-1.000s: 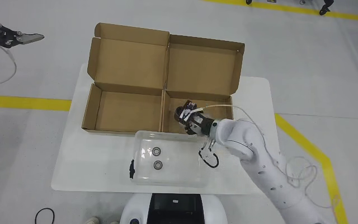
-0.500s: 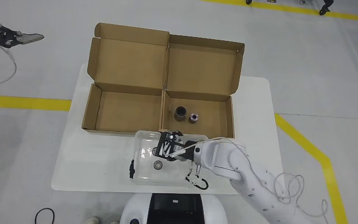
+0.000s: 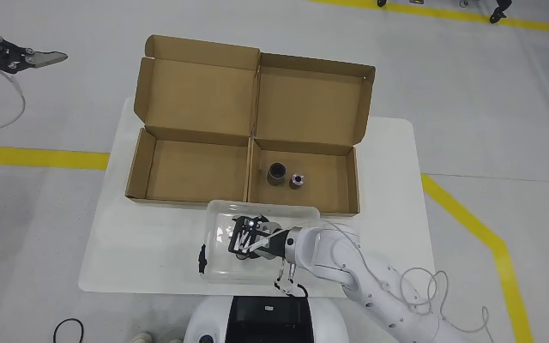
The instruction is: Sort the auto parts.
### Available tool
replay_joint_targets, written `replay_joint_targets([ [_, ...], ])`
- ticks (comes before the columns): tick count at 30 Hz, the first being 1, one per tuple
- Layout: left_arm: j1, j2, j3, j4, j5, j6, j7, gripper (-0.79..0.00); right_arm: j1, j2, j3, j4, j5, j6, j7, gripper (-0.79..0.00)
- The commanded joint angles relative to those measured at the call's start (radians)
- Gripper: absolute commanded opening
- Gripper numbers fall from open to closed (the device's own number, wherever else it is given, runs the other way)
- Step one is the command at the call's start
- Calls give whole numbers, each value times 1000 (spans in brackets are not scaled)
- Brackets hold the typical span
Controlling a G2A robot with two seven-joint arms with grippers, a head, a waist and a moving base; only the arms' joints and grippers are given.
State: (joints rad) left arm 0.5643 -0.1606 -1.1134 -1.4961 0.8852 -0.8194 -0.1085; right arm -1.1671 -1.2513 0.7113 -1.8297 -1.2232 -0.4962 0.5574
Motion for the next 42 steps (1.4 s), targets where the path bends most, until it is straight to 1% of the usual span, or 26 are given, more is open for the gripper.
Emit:
replay_joint_targets([
  [1,0,0,0,0,0,0,0,0,0,0,0,0,0,0,0,-539],
  [5,0,0,0,0,0,0,0,0,0,0,0,0,0,0,0,-539],
  [6,0,0,0,0,0,0,0,0,0,0,0,0,0,0,0,-557],
  [9,0,0,0,0,0,0,0,0,0,0,0,0,0,0,0,-579],
  [12,0,0,0,0,0,0,0,0,0,0,0,0,0,0,0,-576],
  [17,0,0,0,0,0,0,0,0,0,0,0,0,0,0,0,-548],
  [22,0,0,0,0,0,0,0,0,-4,0,-1,3,-1,4,-6,-551],
  [24,0,0,0,0,0,0,0,0,-7,-2,-11,24,-8,-1,-28,-563],
  [32,0,0,0,0,0,0,0,0,13,-20,-55,118,-16,3,-70,-551],
  [36,0,0,0,0,0,0,0,0,23,-30,-76,167,-49,37,-82,-508],
  [42,0,0,0,0,0,0,0,0,49,-48,-100,227,-60,66,-84,-486],
])
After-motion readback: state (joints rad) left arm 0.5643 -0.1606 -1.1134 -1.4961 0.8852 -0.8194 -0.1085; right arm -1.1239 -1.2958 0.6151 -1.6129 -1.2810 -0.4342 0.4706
